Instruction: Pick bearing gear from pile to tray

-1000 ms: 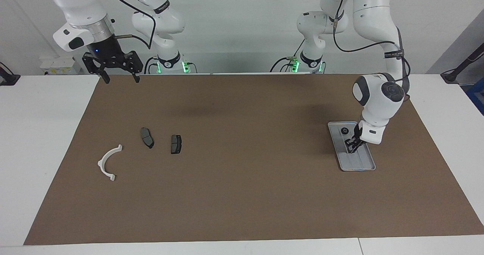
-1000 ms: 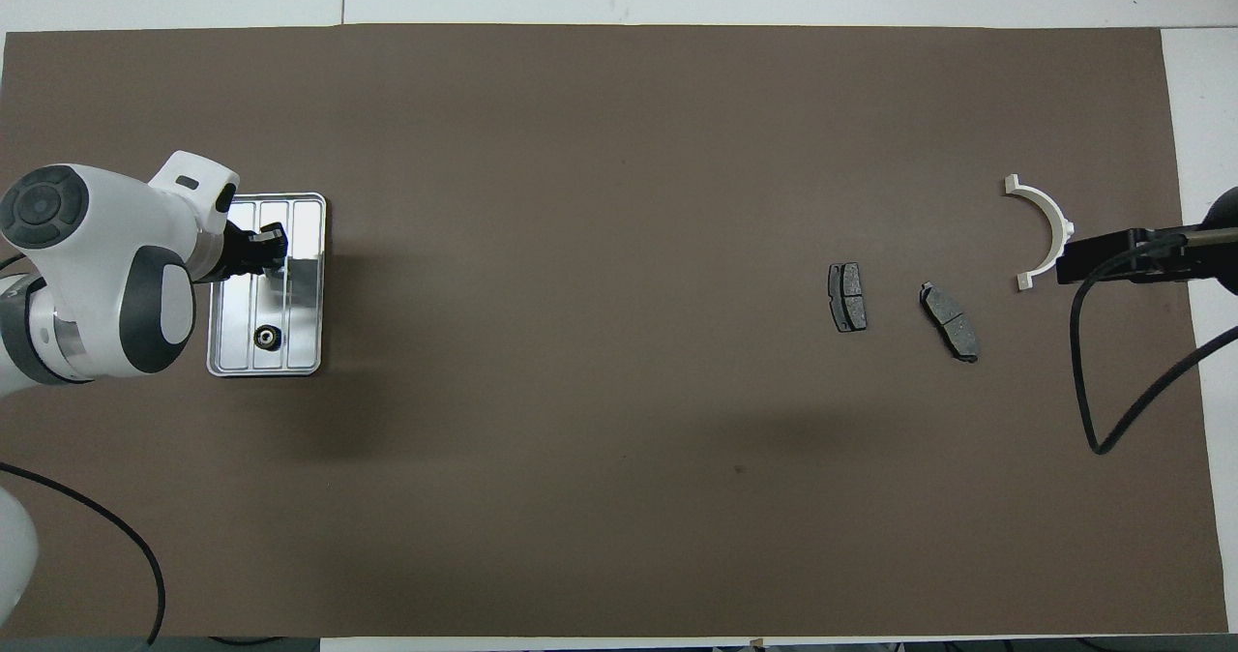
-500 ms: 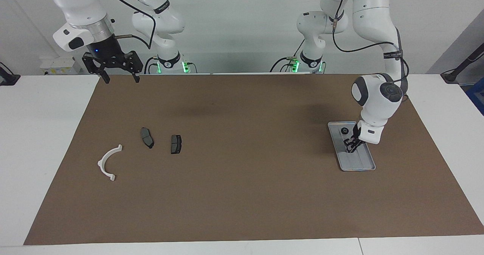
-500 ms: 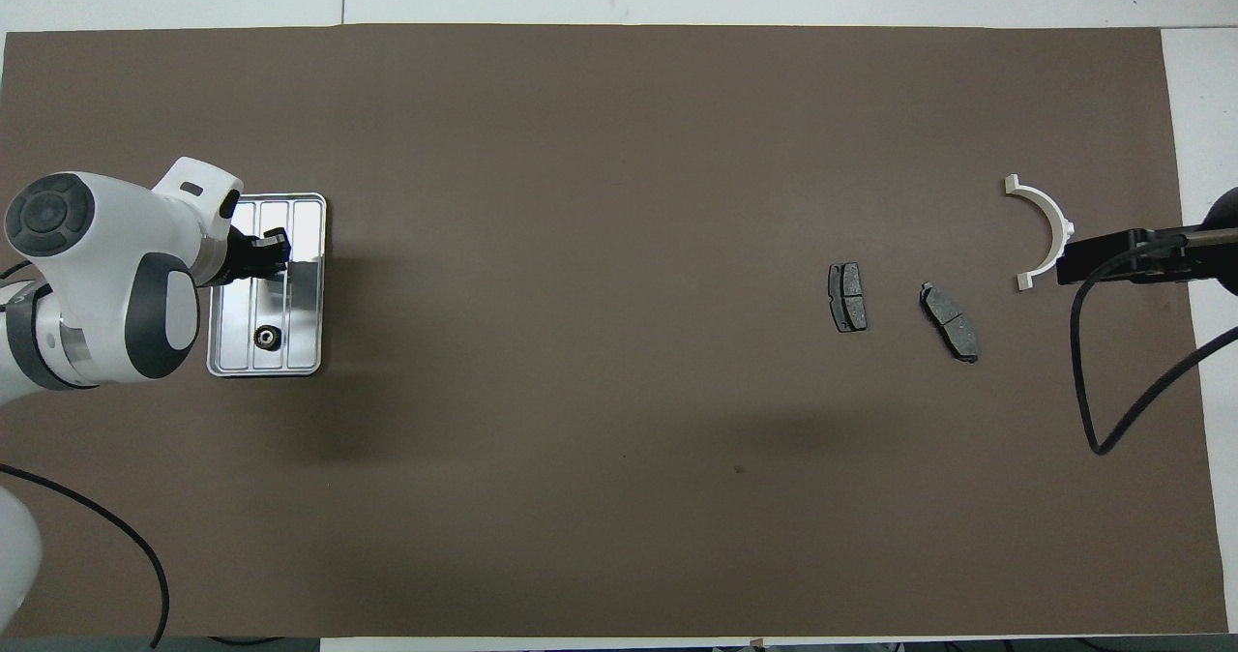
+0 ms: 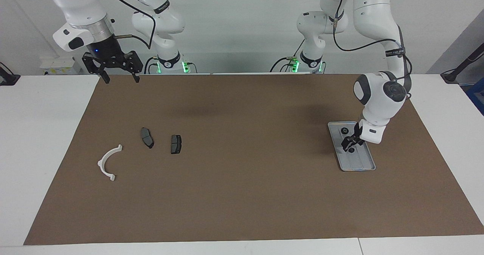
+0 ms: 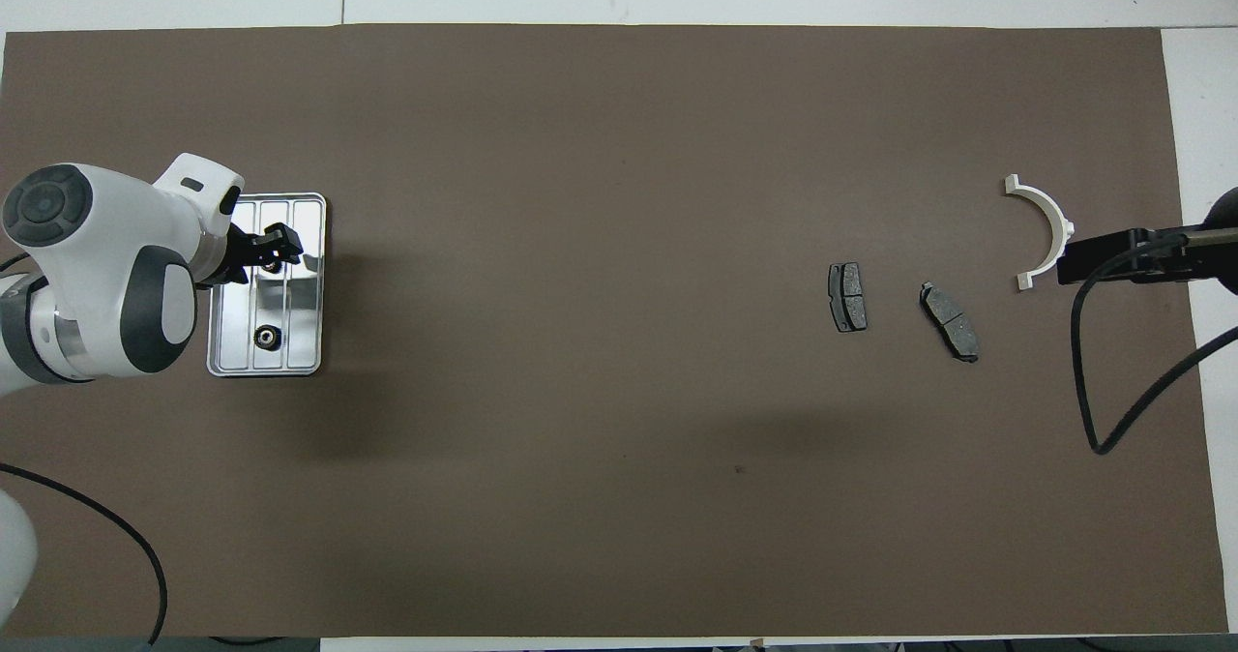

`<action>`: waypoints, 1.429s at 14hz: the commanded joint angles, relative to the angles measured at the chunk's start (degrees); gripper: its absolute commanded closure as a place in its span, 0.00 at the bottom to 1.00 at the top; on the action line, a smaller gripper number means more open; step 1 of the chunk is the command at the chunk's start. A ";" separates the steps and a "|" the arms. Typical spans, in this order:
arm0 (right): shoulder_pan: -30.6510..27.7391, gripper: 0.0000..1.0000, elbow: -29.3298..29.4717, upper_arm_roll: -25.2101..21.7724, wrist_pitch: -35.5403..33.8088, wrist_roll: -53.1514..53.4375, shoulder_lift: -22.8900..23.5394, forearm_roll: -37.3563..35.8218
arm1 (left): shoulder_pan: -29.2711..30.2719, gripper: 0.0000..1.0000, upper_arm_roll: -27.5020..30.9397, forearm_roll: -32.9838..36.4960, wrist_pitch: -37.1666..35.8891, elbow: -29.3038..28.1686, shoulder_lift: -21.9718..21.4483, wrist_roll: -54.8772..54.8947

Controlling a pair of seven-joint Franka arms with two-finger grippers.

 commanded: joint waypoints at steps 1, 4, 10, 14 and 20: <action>0.18 0.00 -0.29 -0.29 -0.16 -0.77 -0.68 0.76 | 1.14 0.00 -0.22 -0.86 -12.77 1.19 -9.19 1.96; -0.08 0.00 -0.29 -0.29 0.01 -0.95 -0.68 0.76 | 1.41 0.00 -0.13 -0.86 -22.37 1.02 -16.93 4.68; -0.35 0.00 -0.29 -0.29 0.10 -0.95 -0.68 0.76 | 2.02 0.00 -0.39 -0.86 -22.85 0.58 -19.68 4.69; -0.17 0.00 -0.29 -0.29 0.11 -0.95 -0.68 0.76 | 2.37 0.00 -1.36 -0.25 -27.19 8.00 -16.53 5.21; -0.17 0.00 -0.55 -0.29 -0.07 -0.95 -0.77 0.76 | 2.02 0.00 -1.45 -0.34 -32.42 15.78 -13.26 7.24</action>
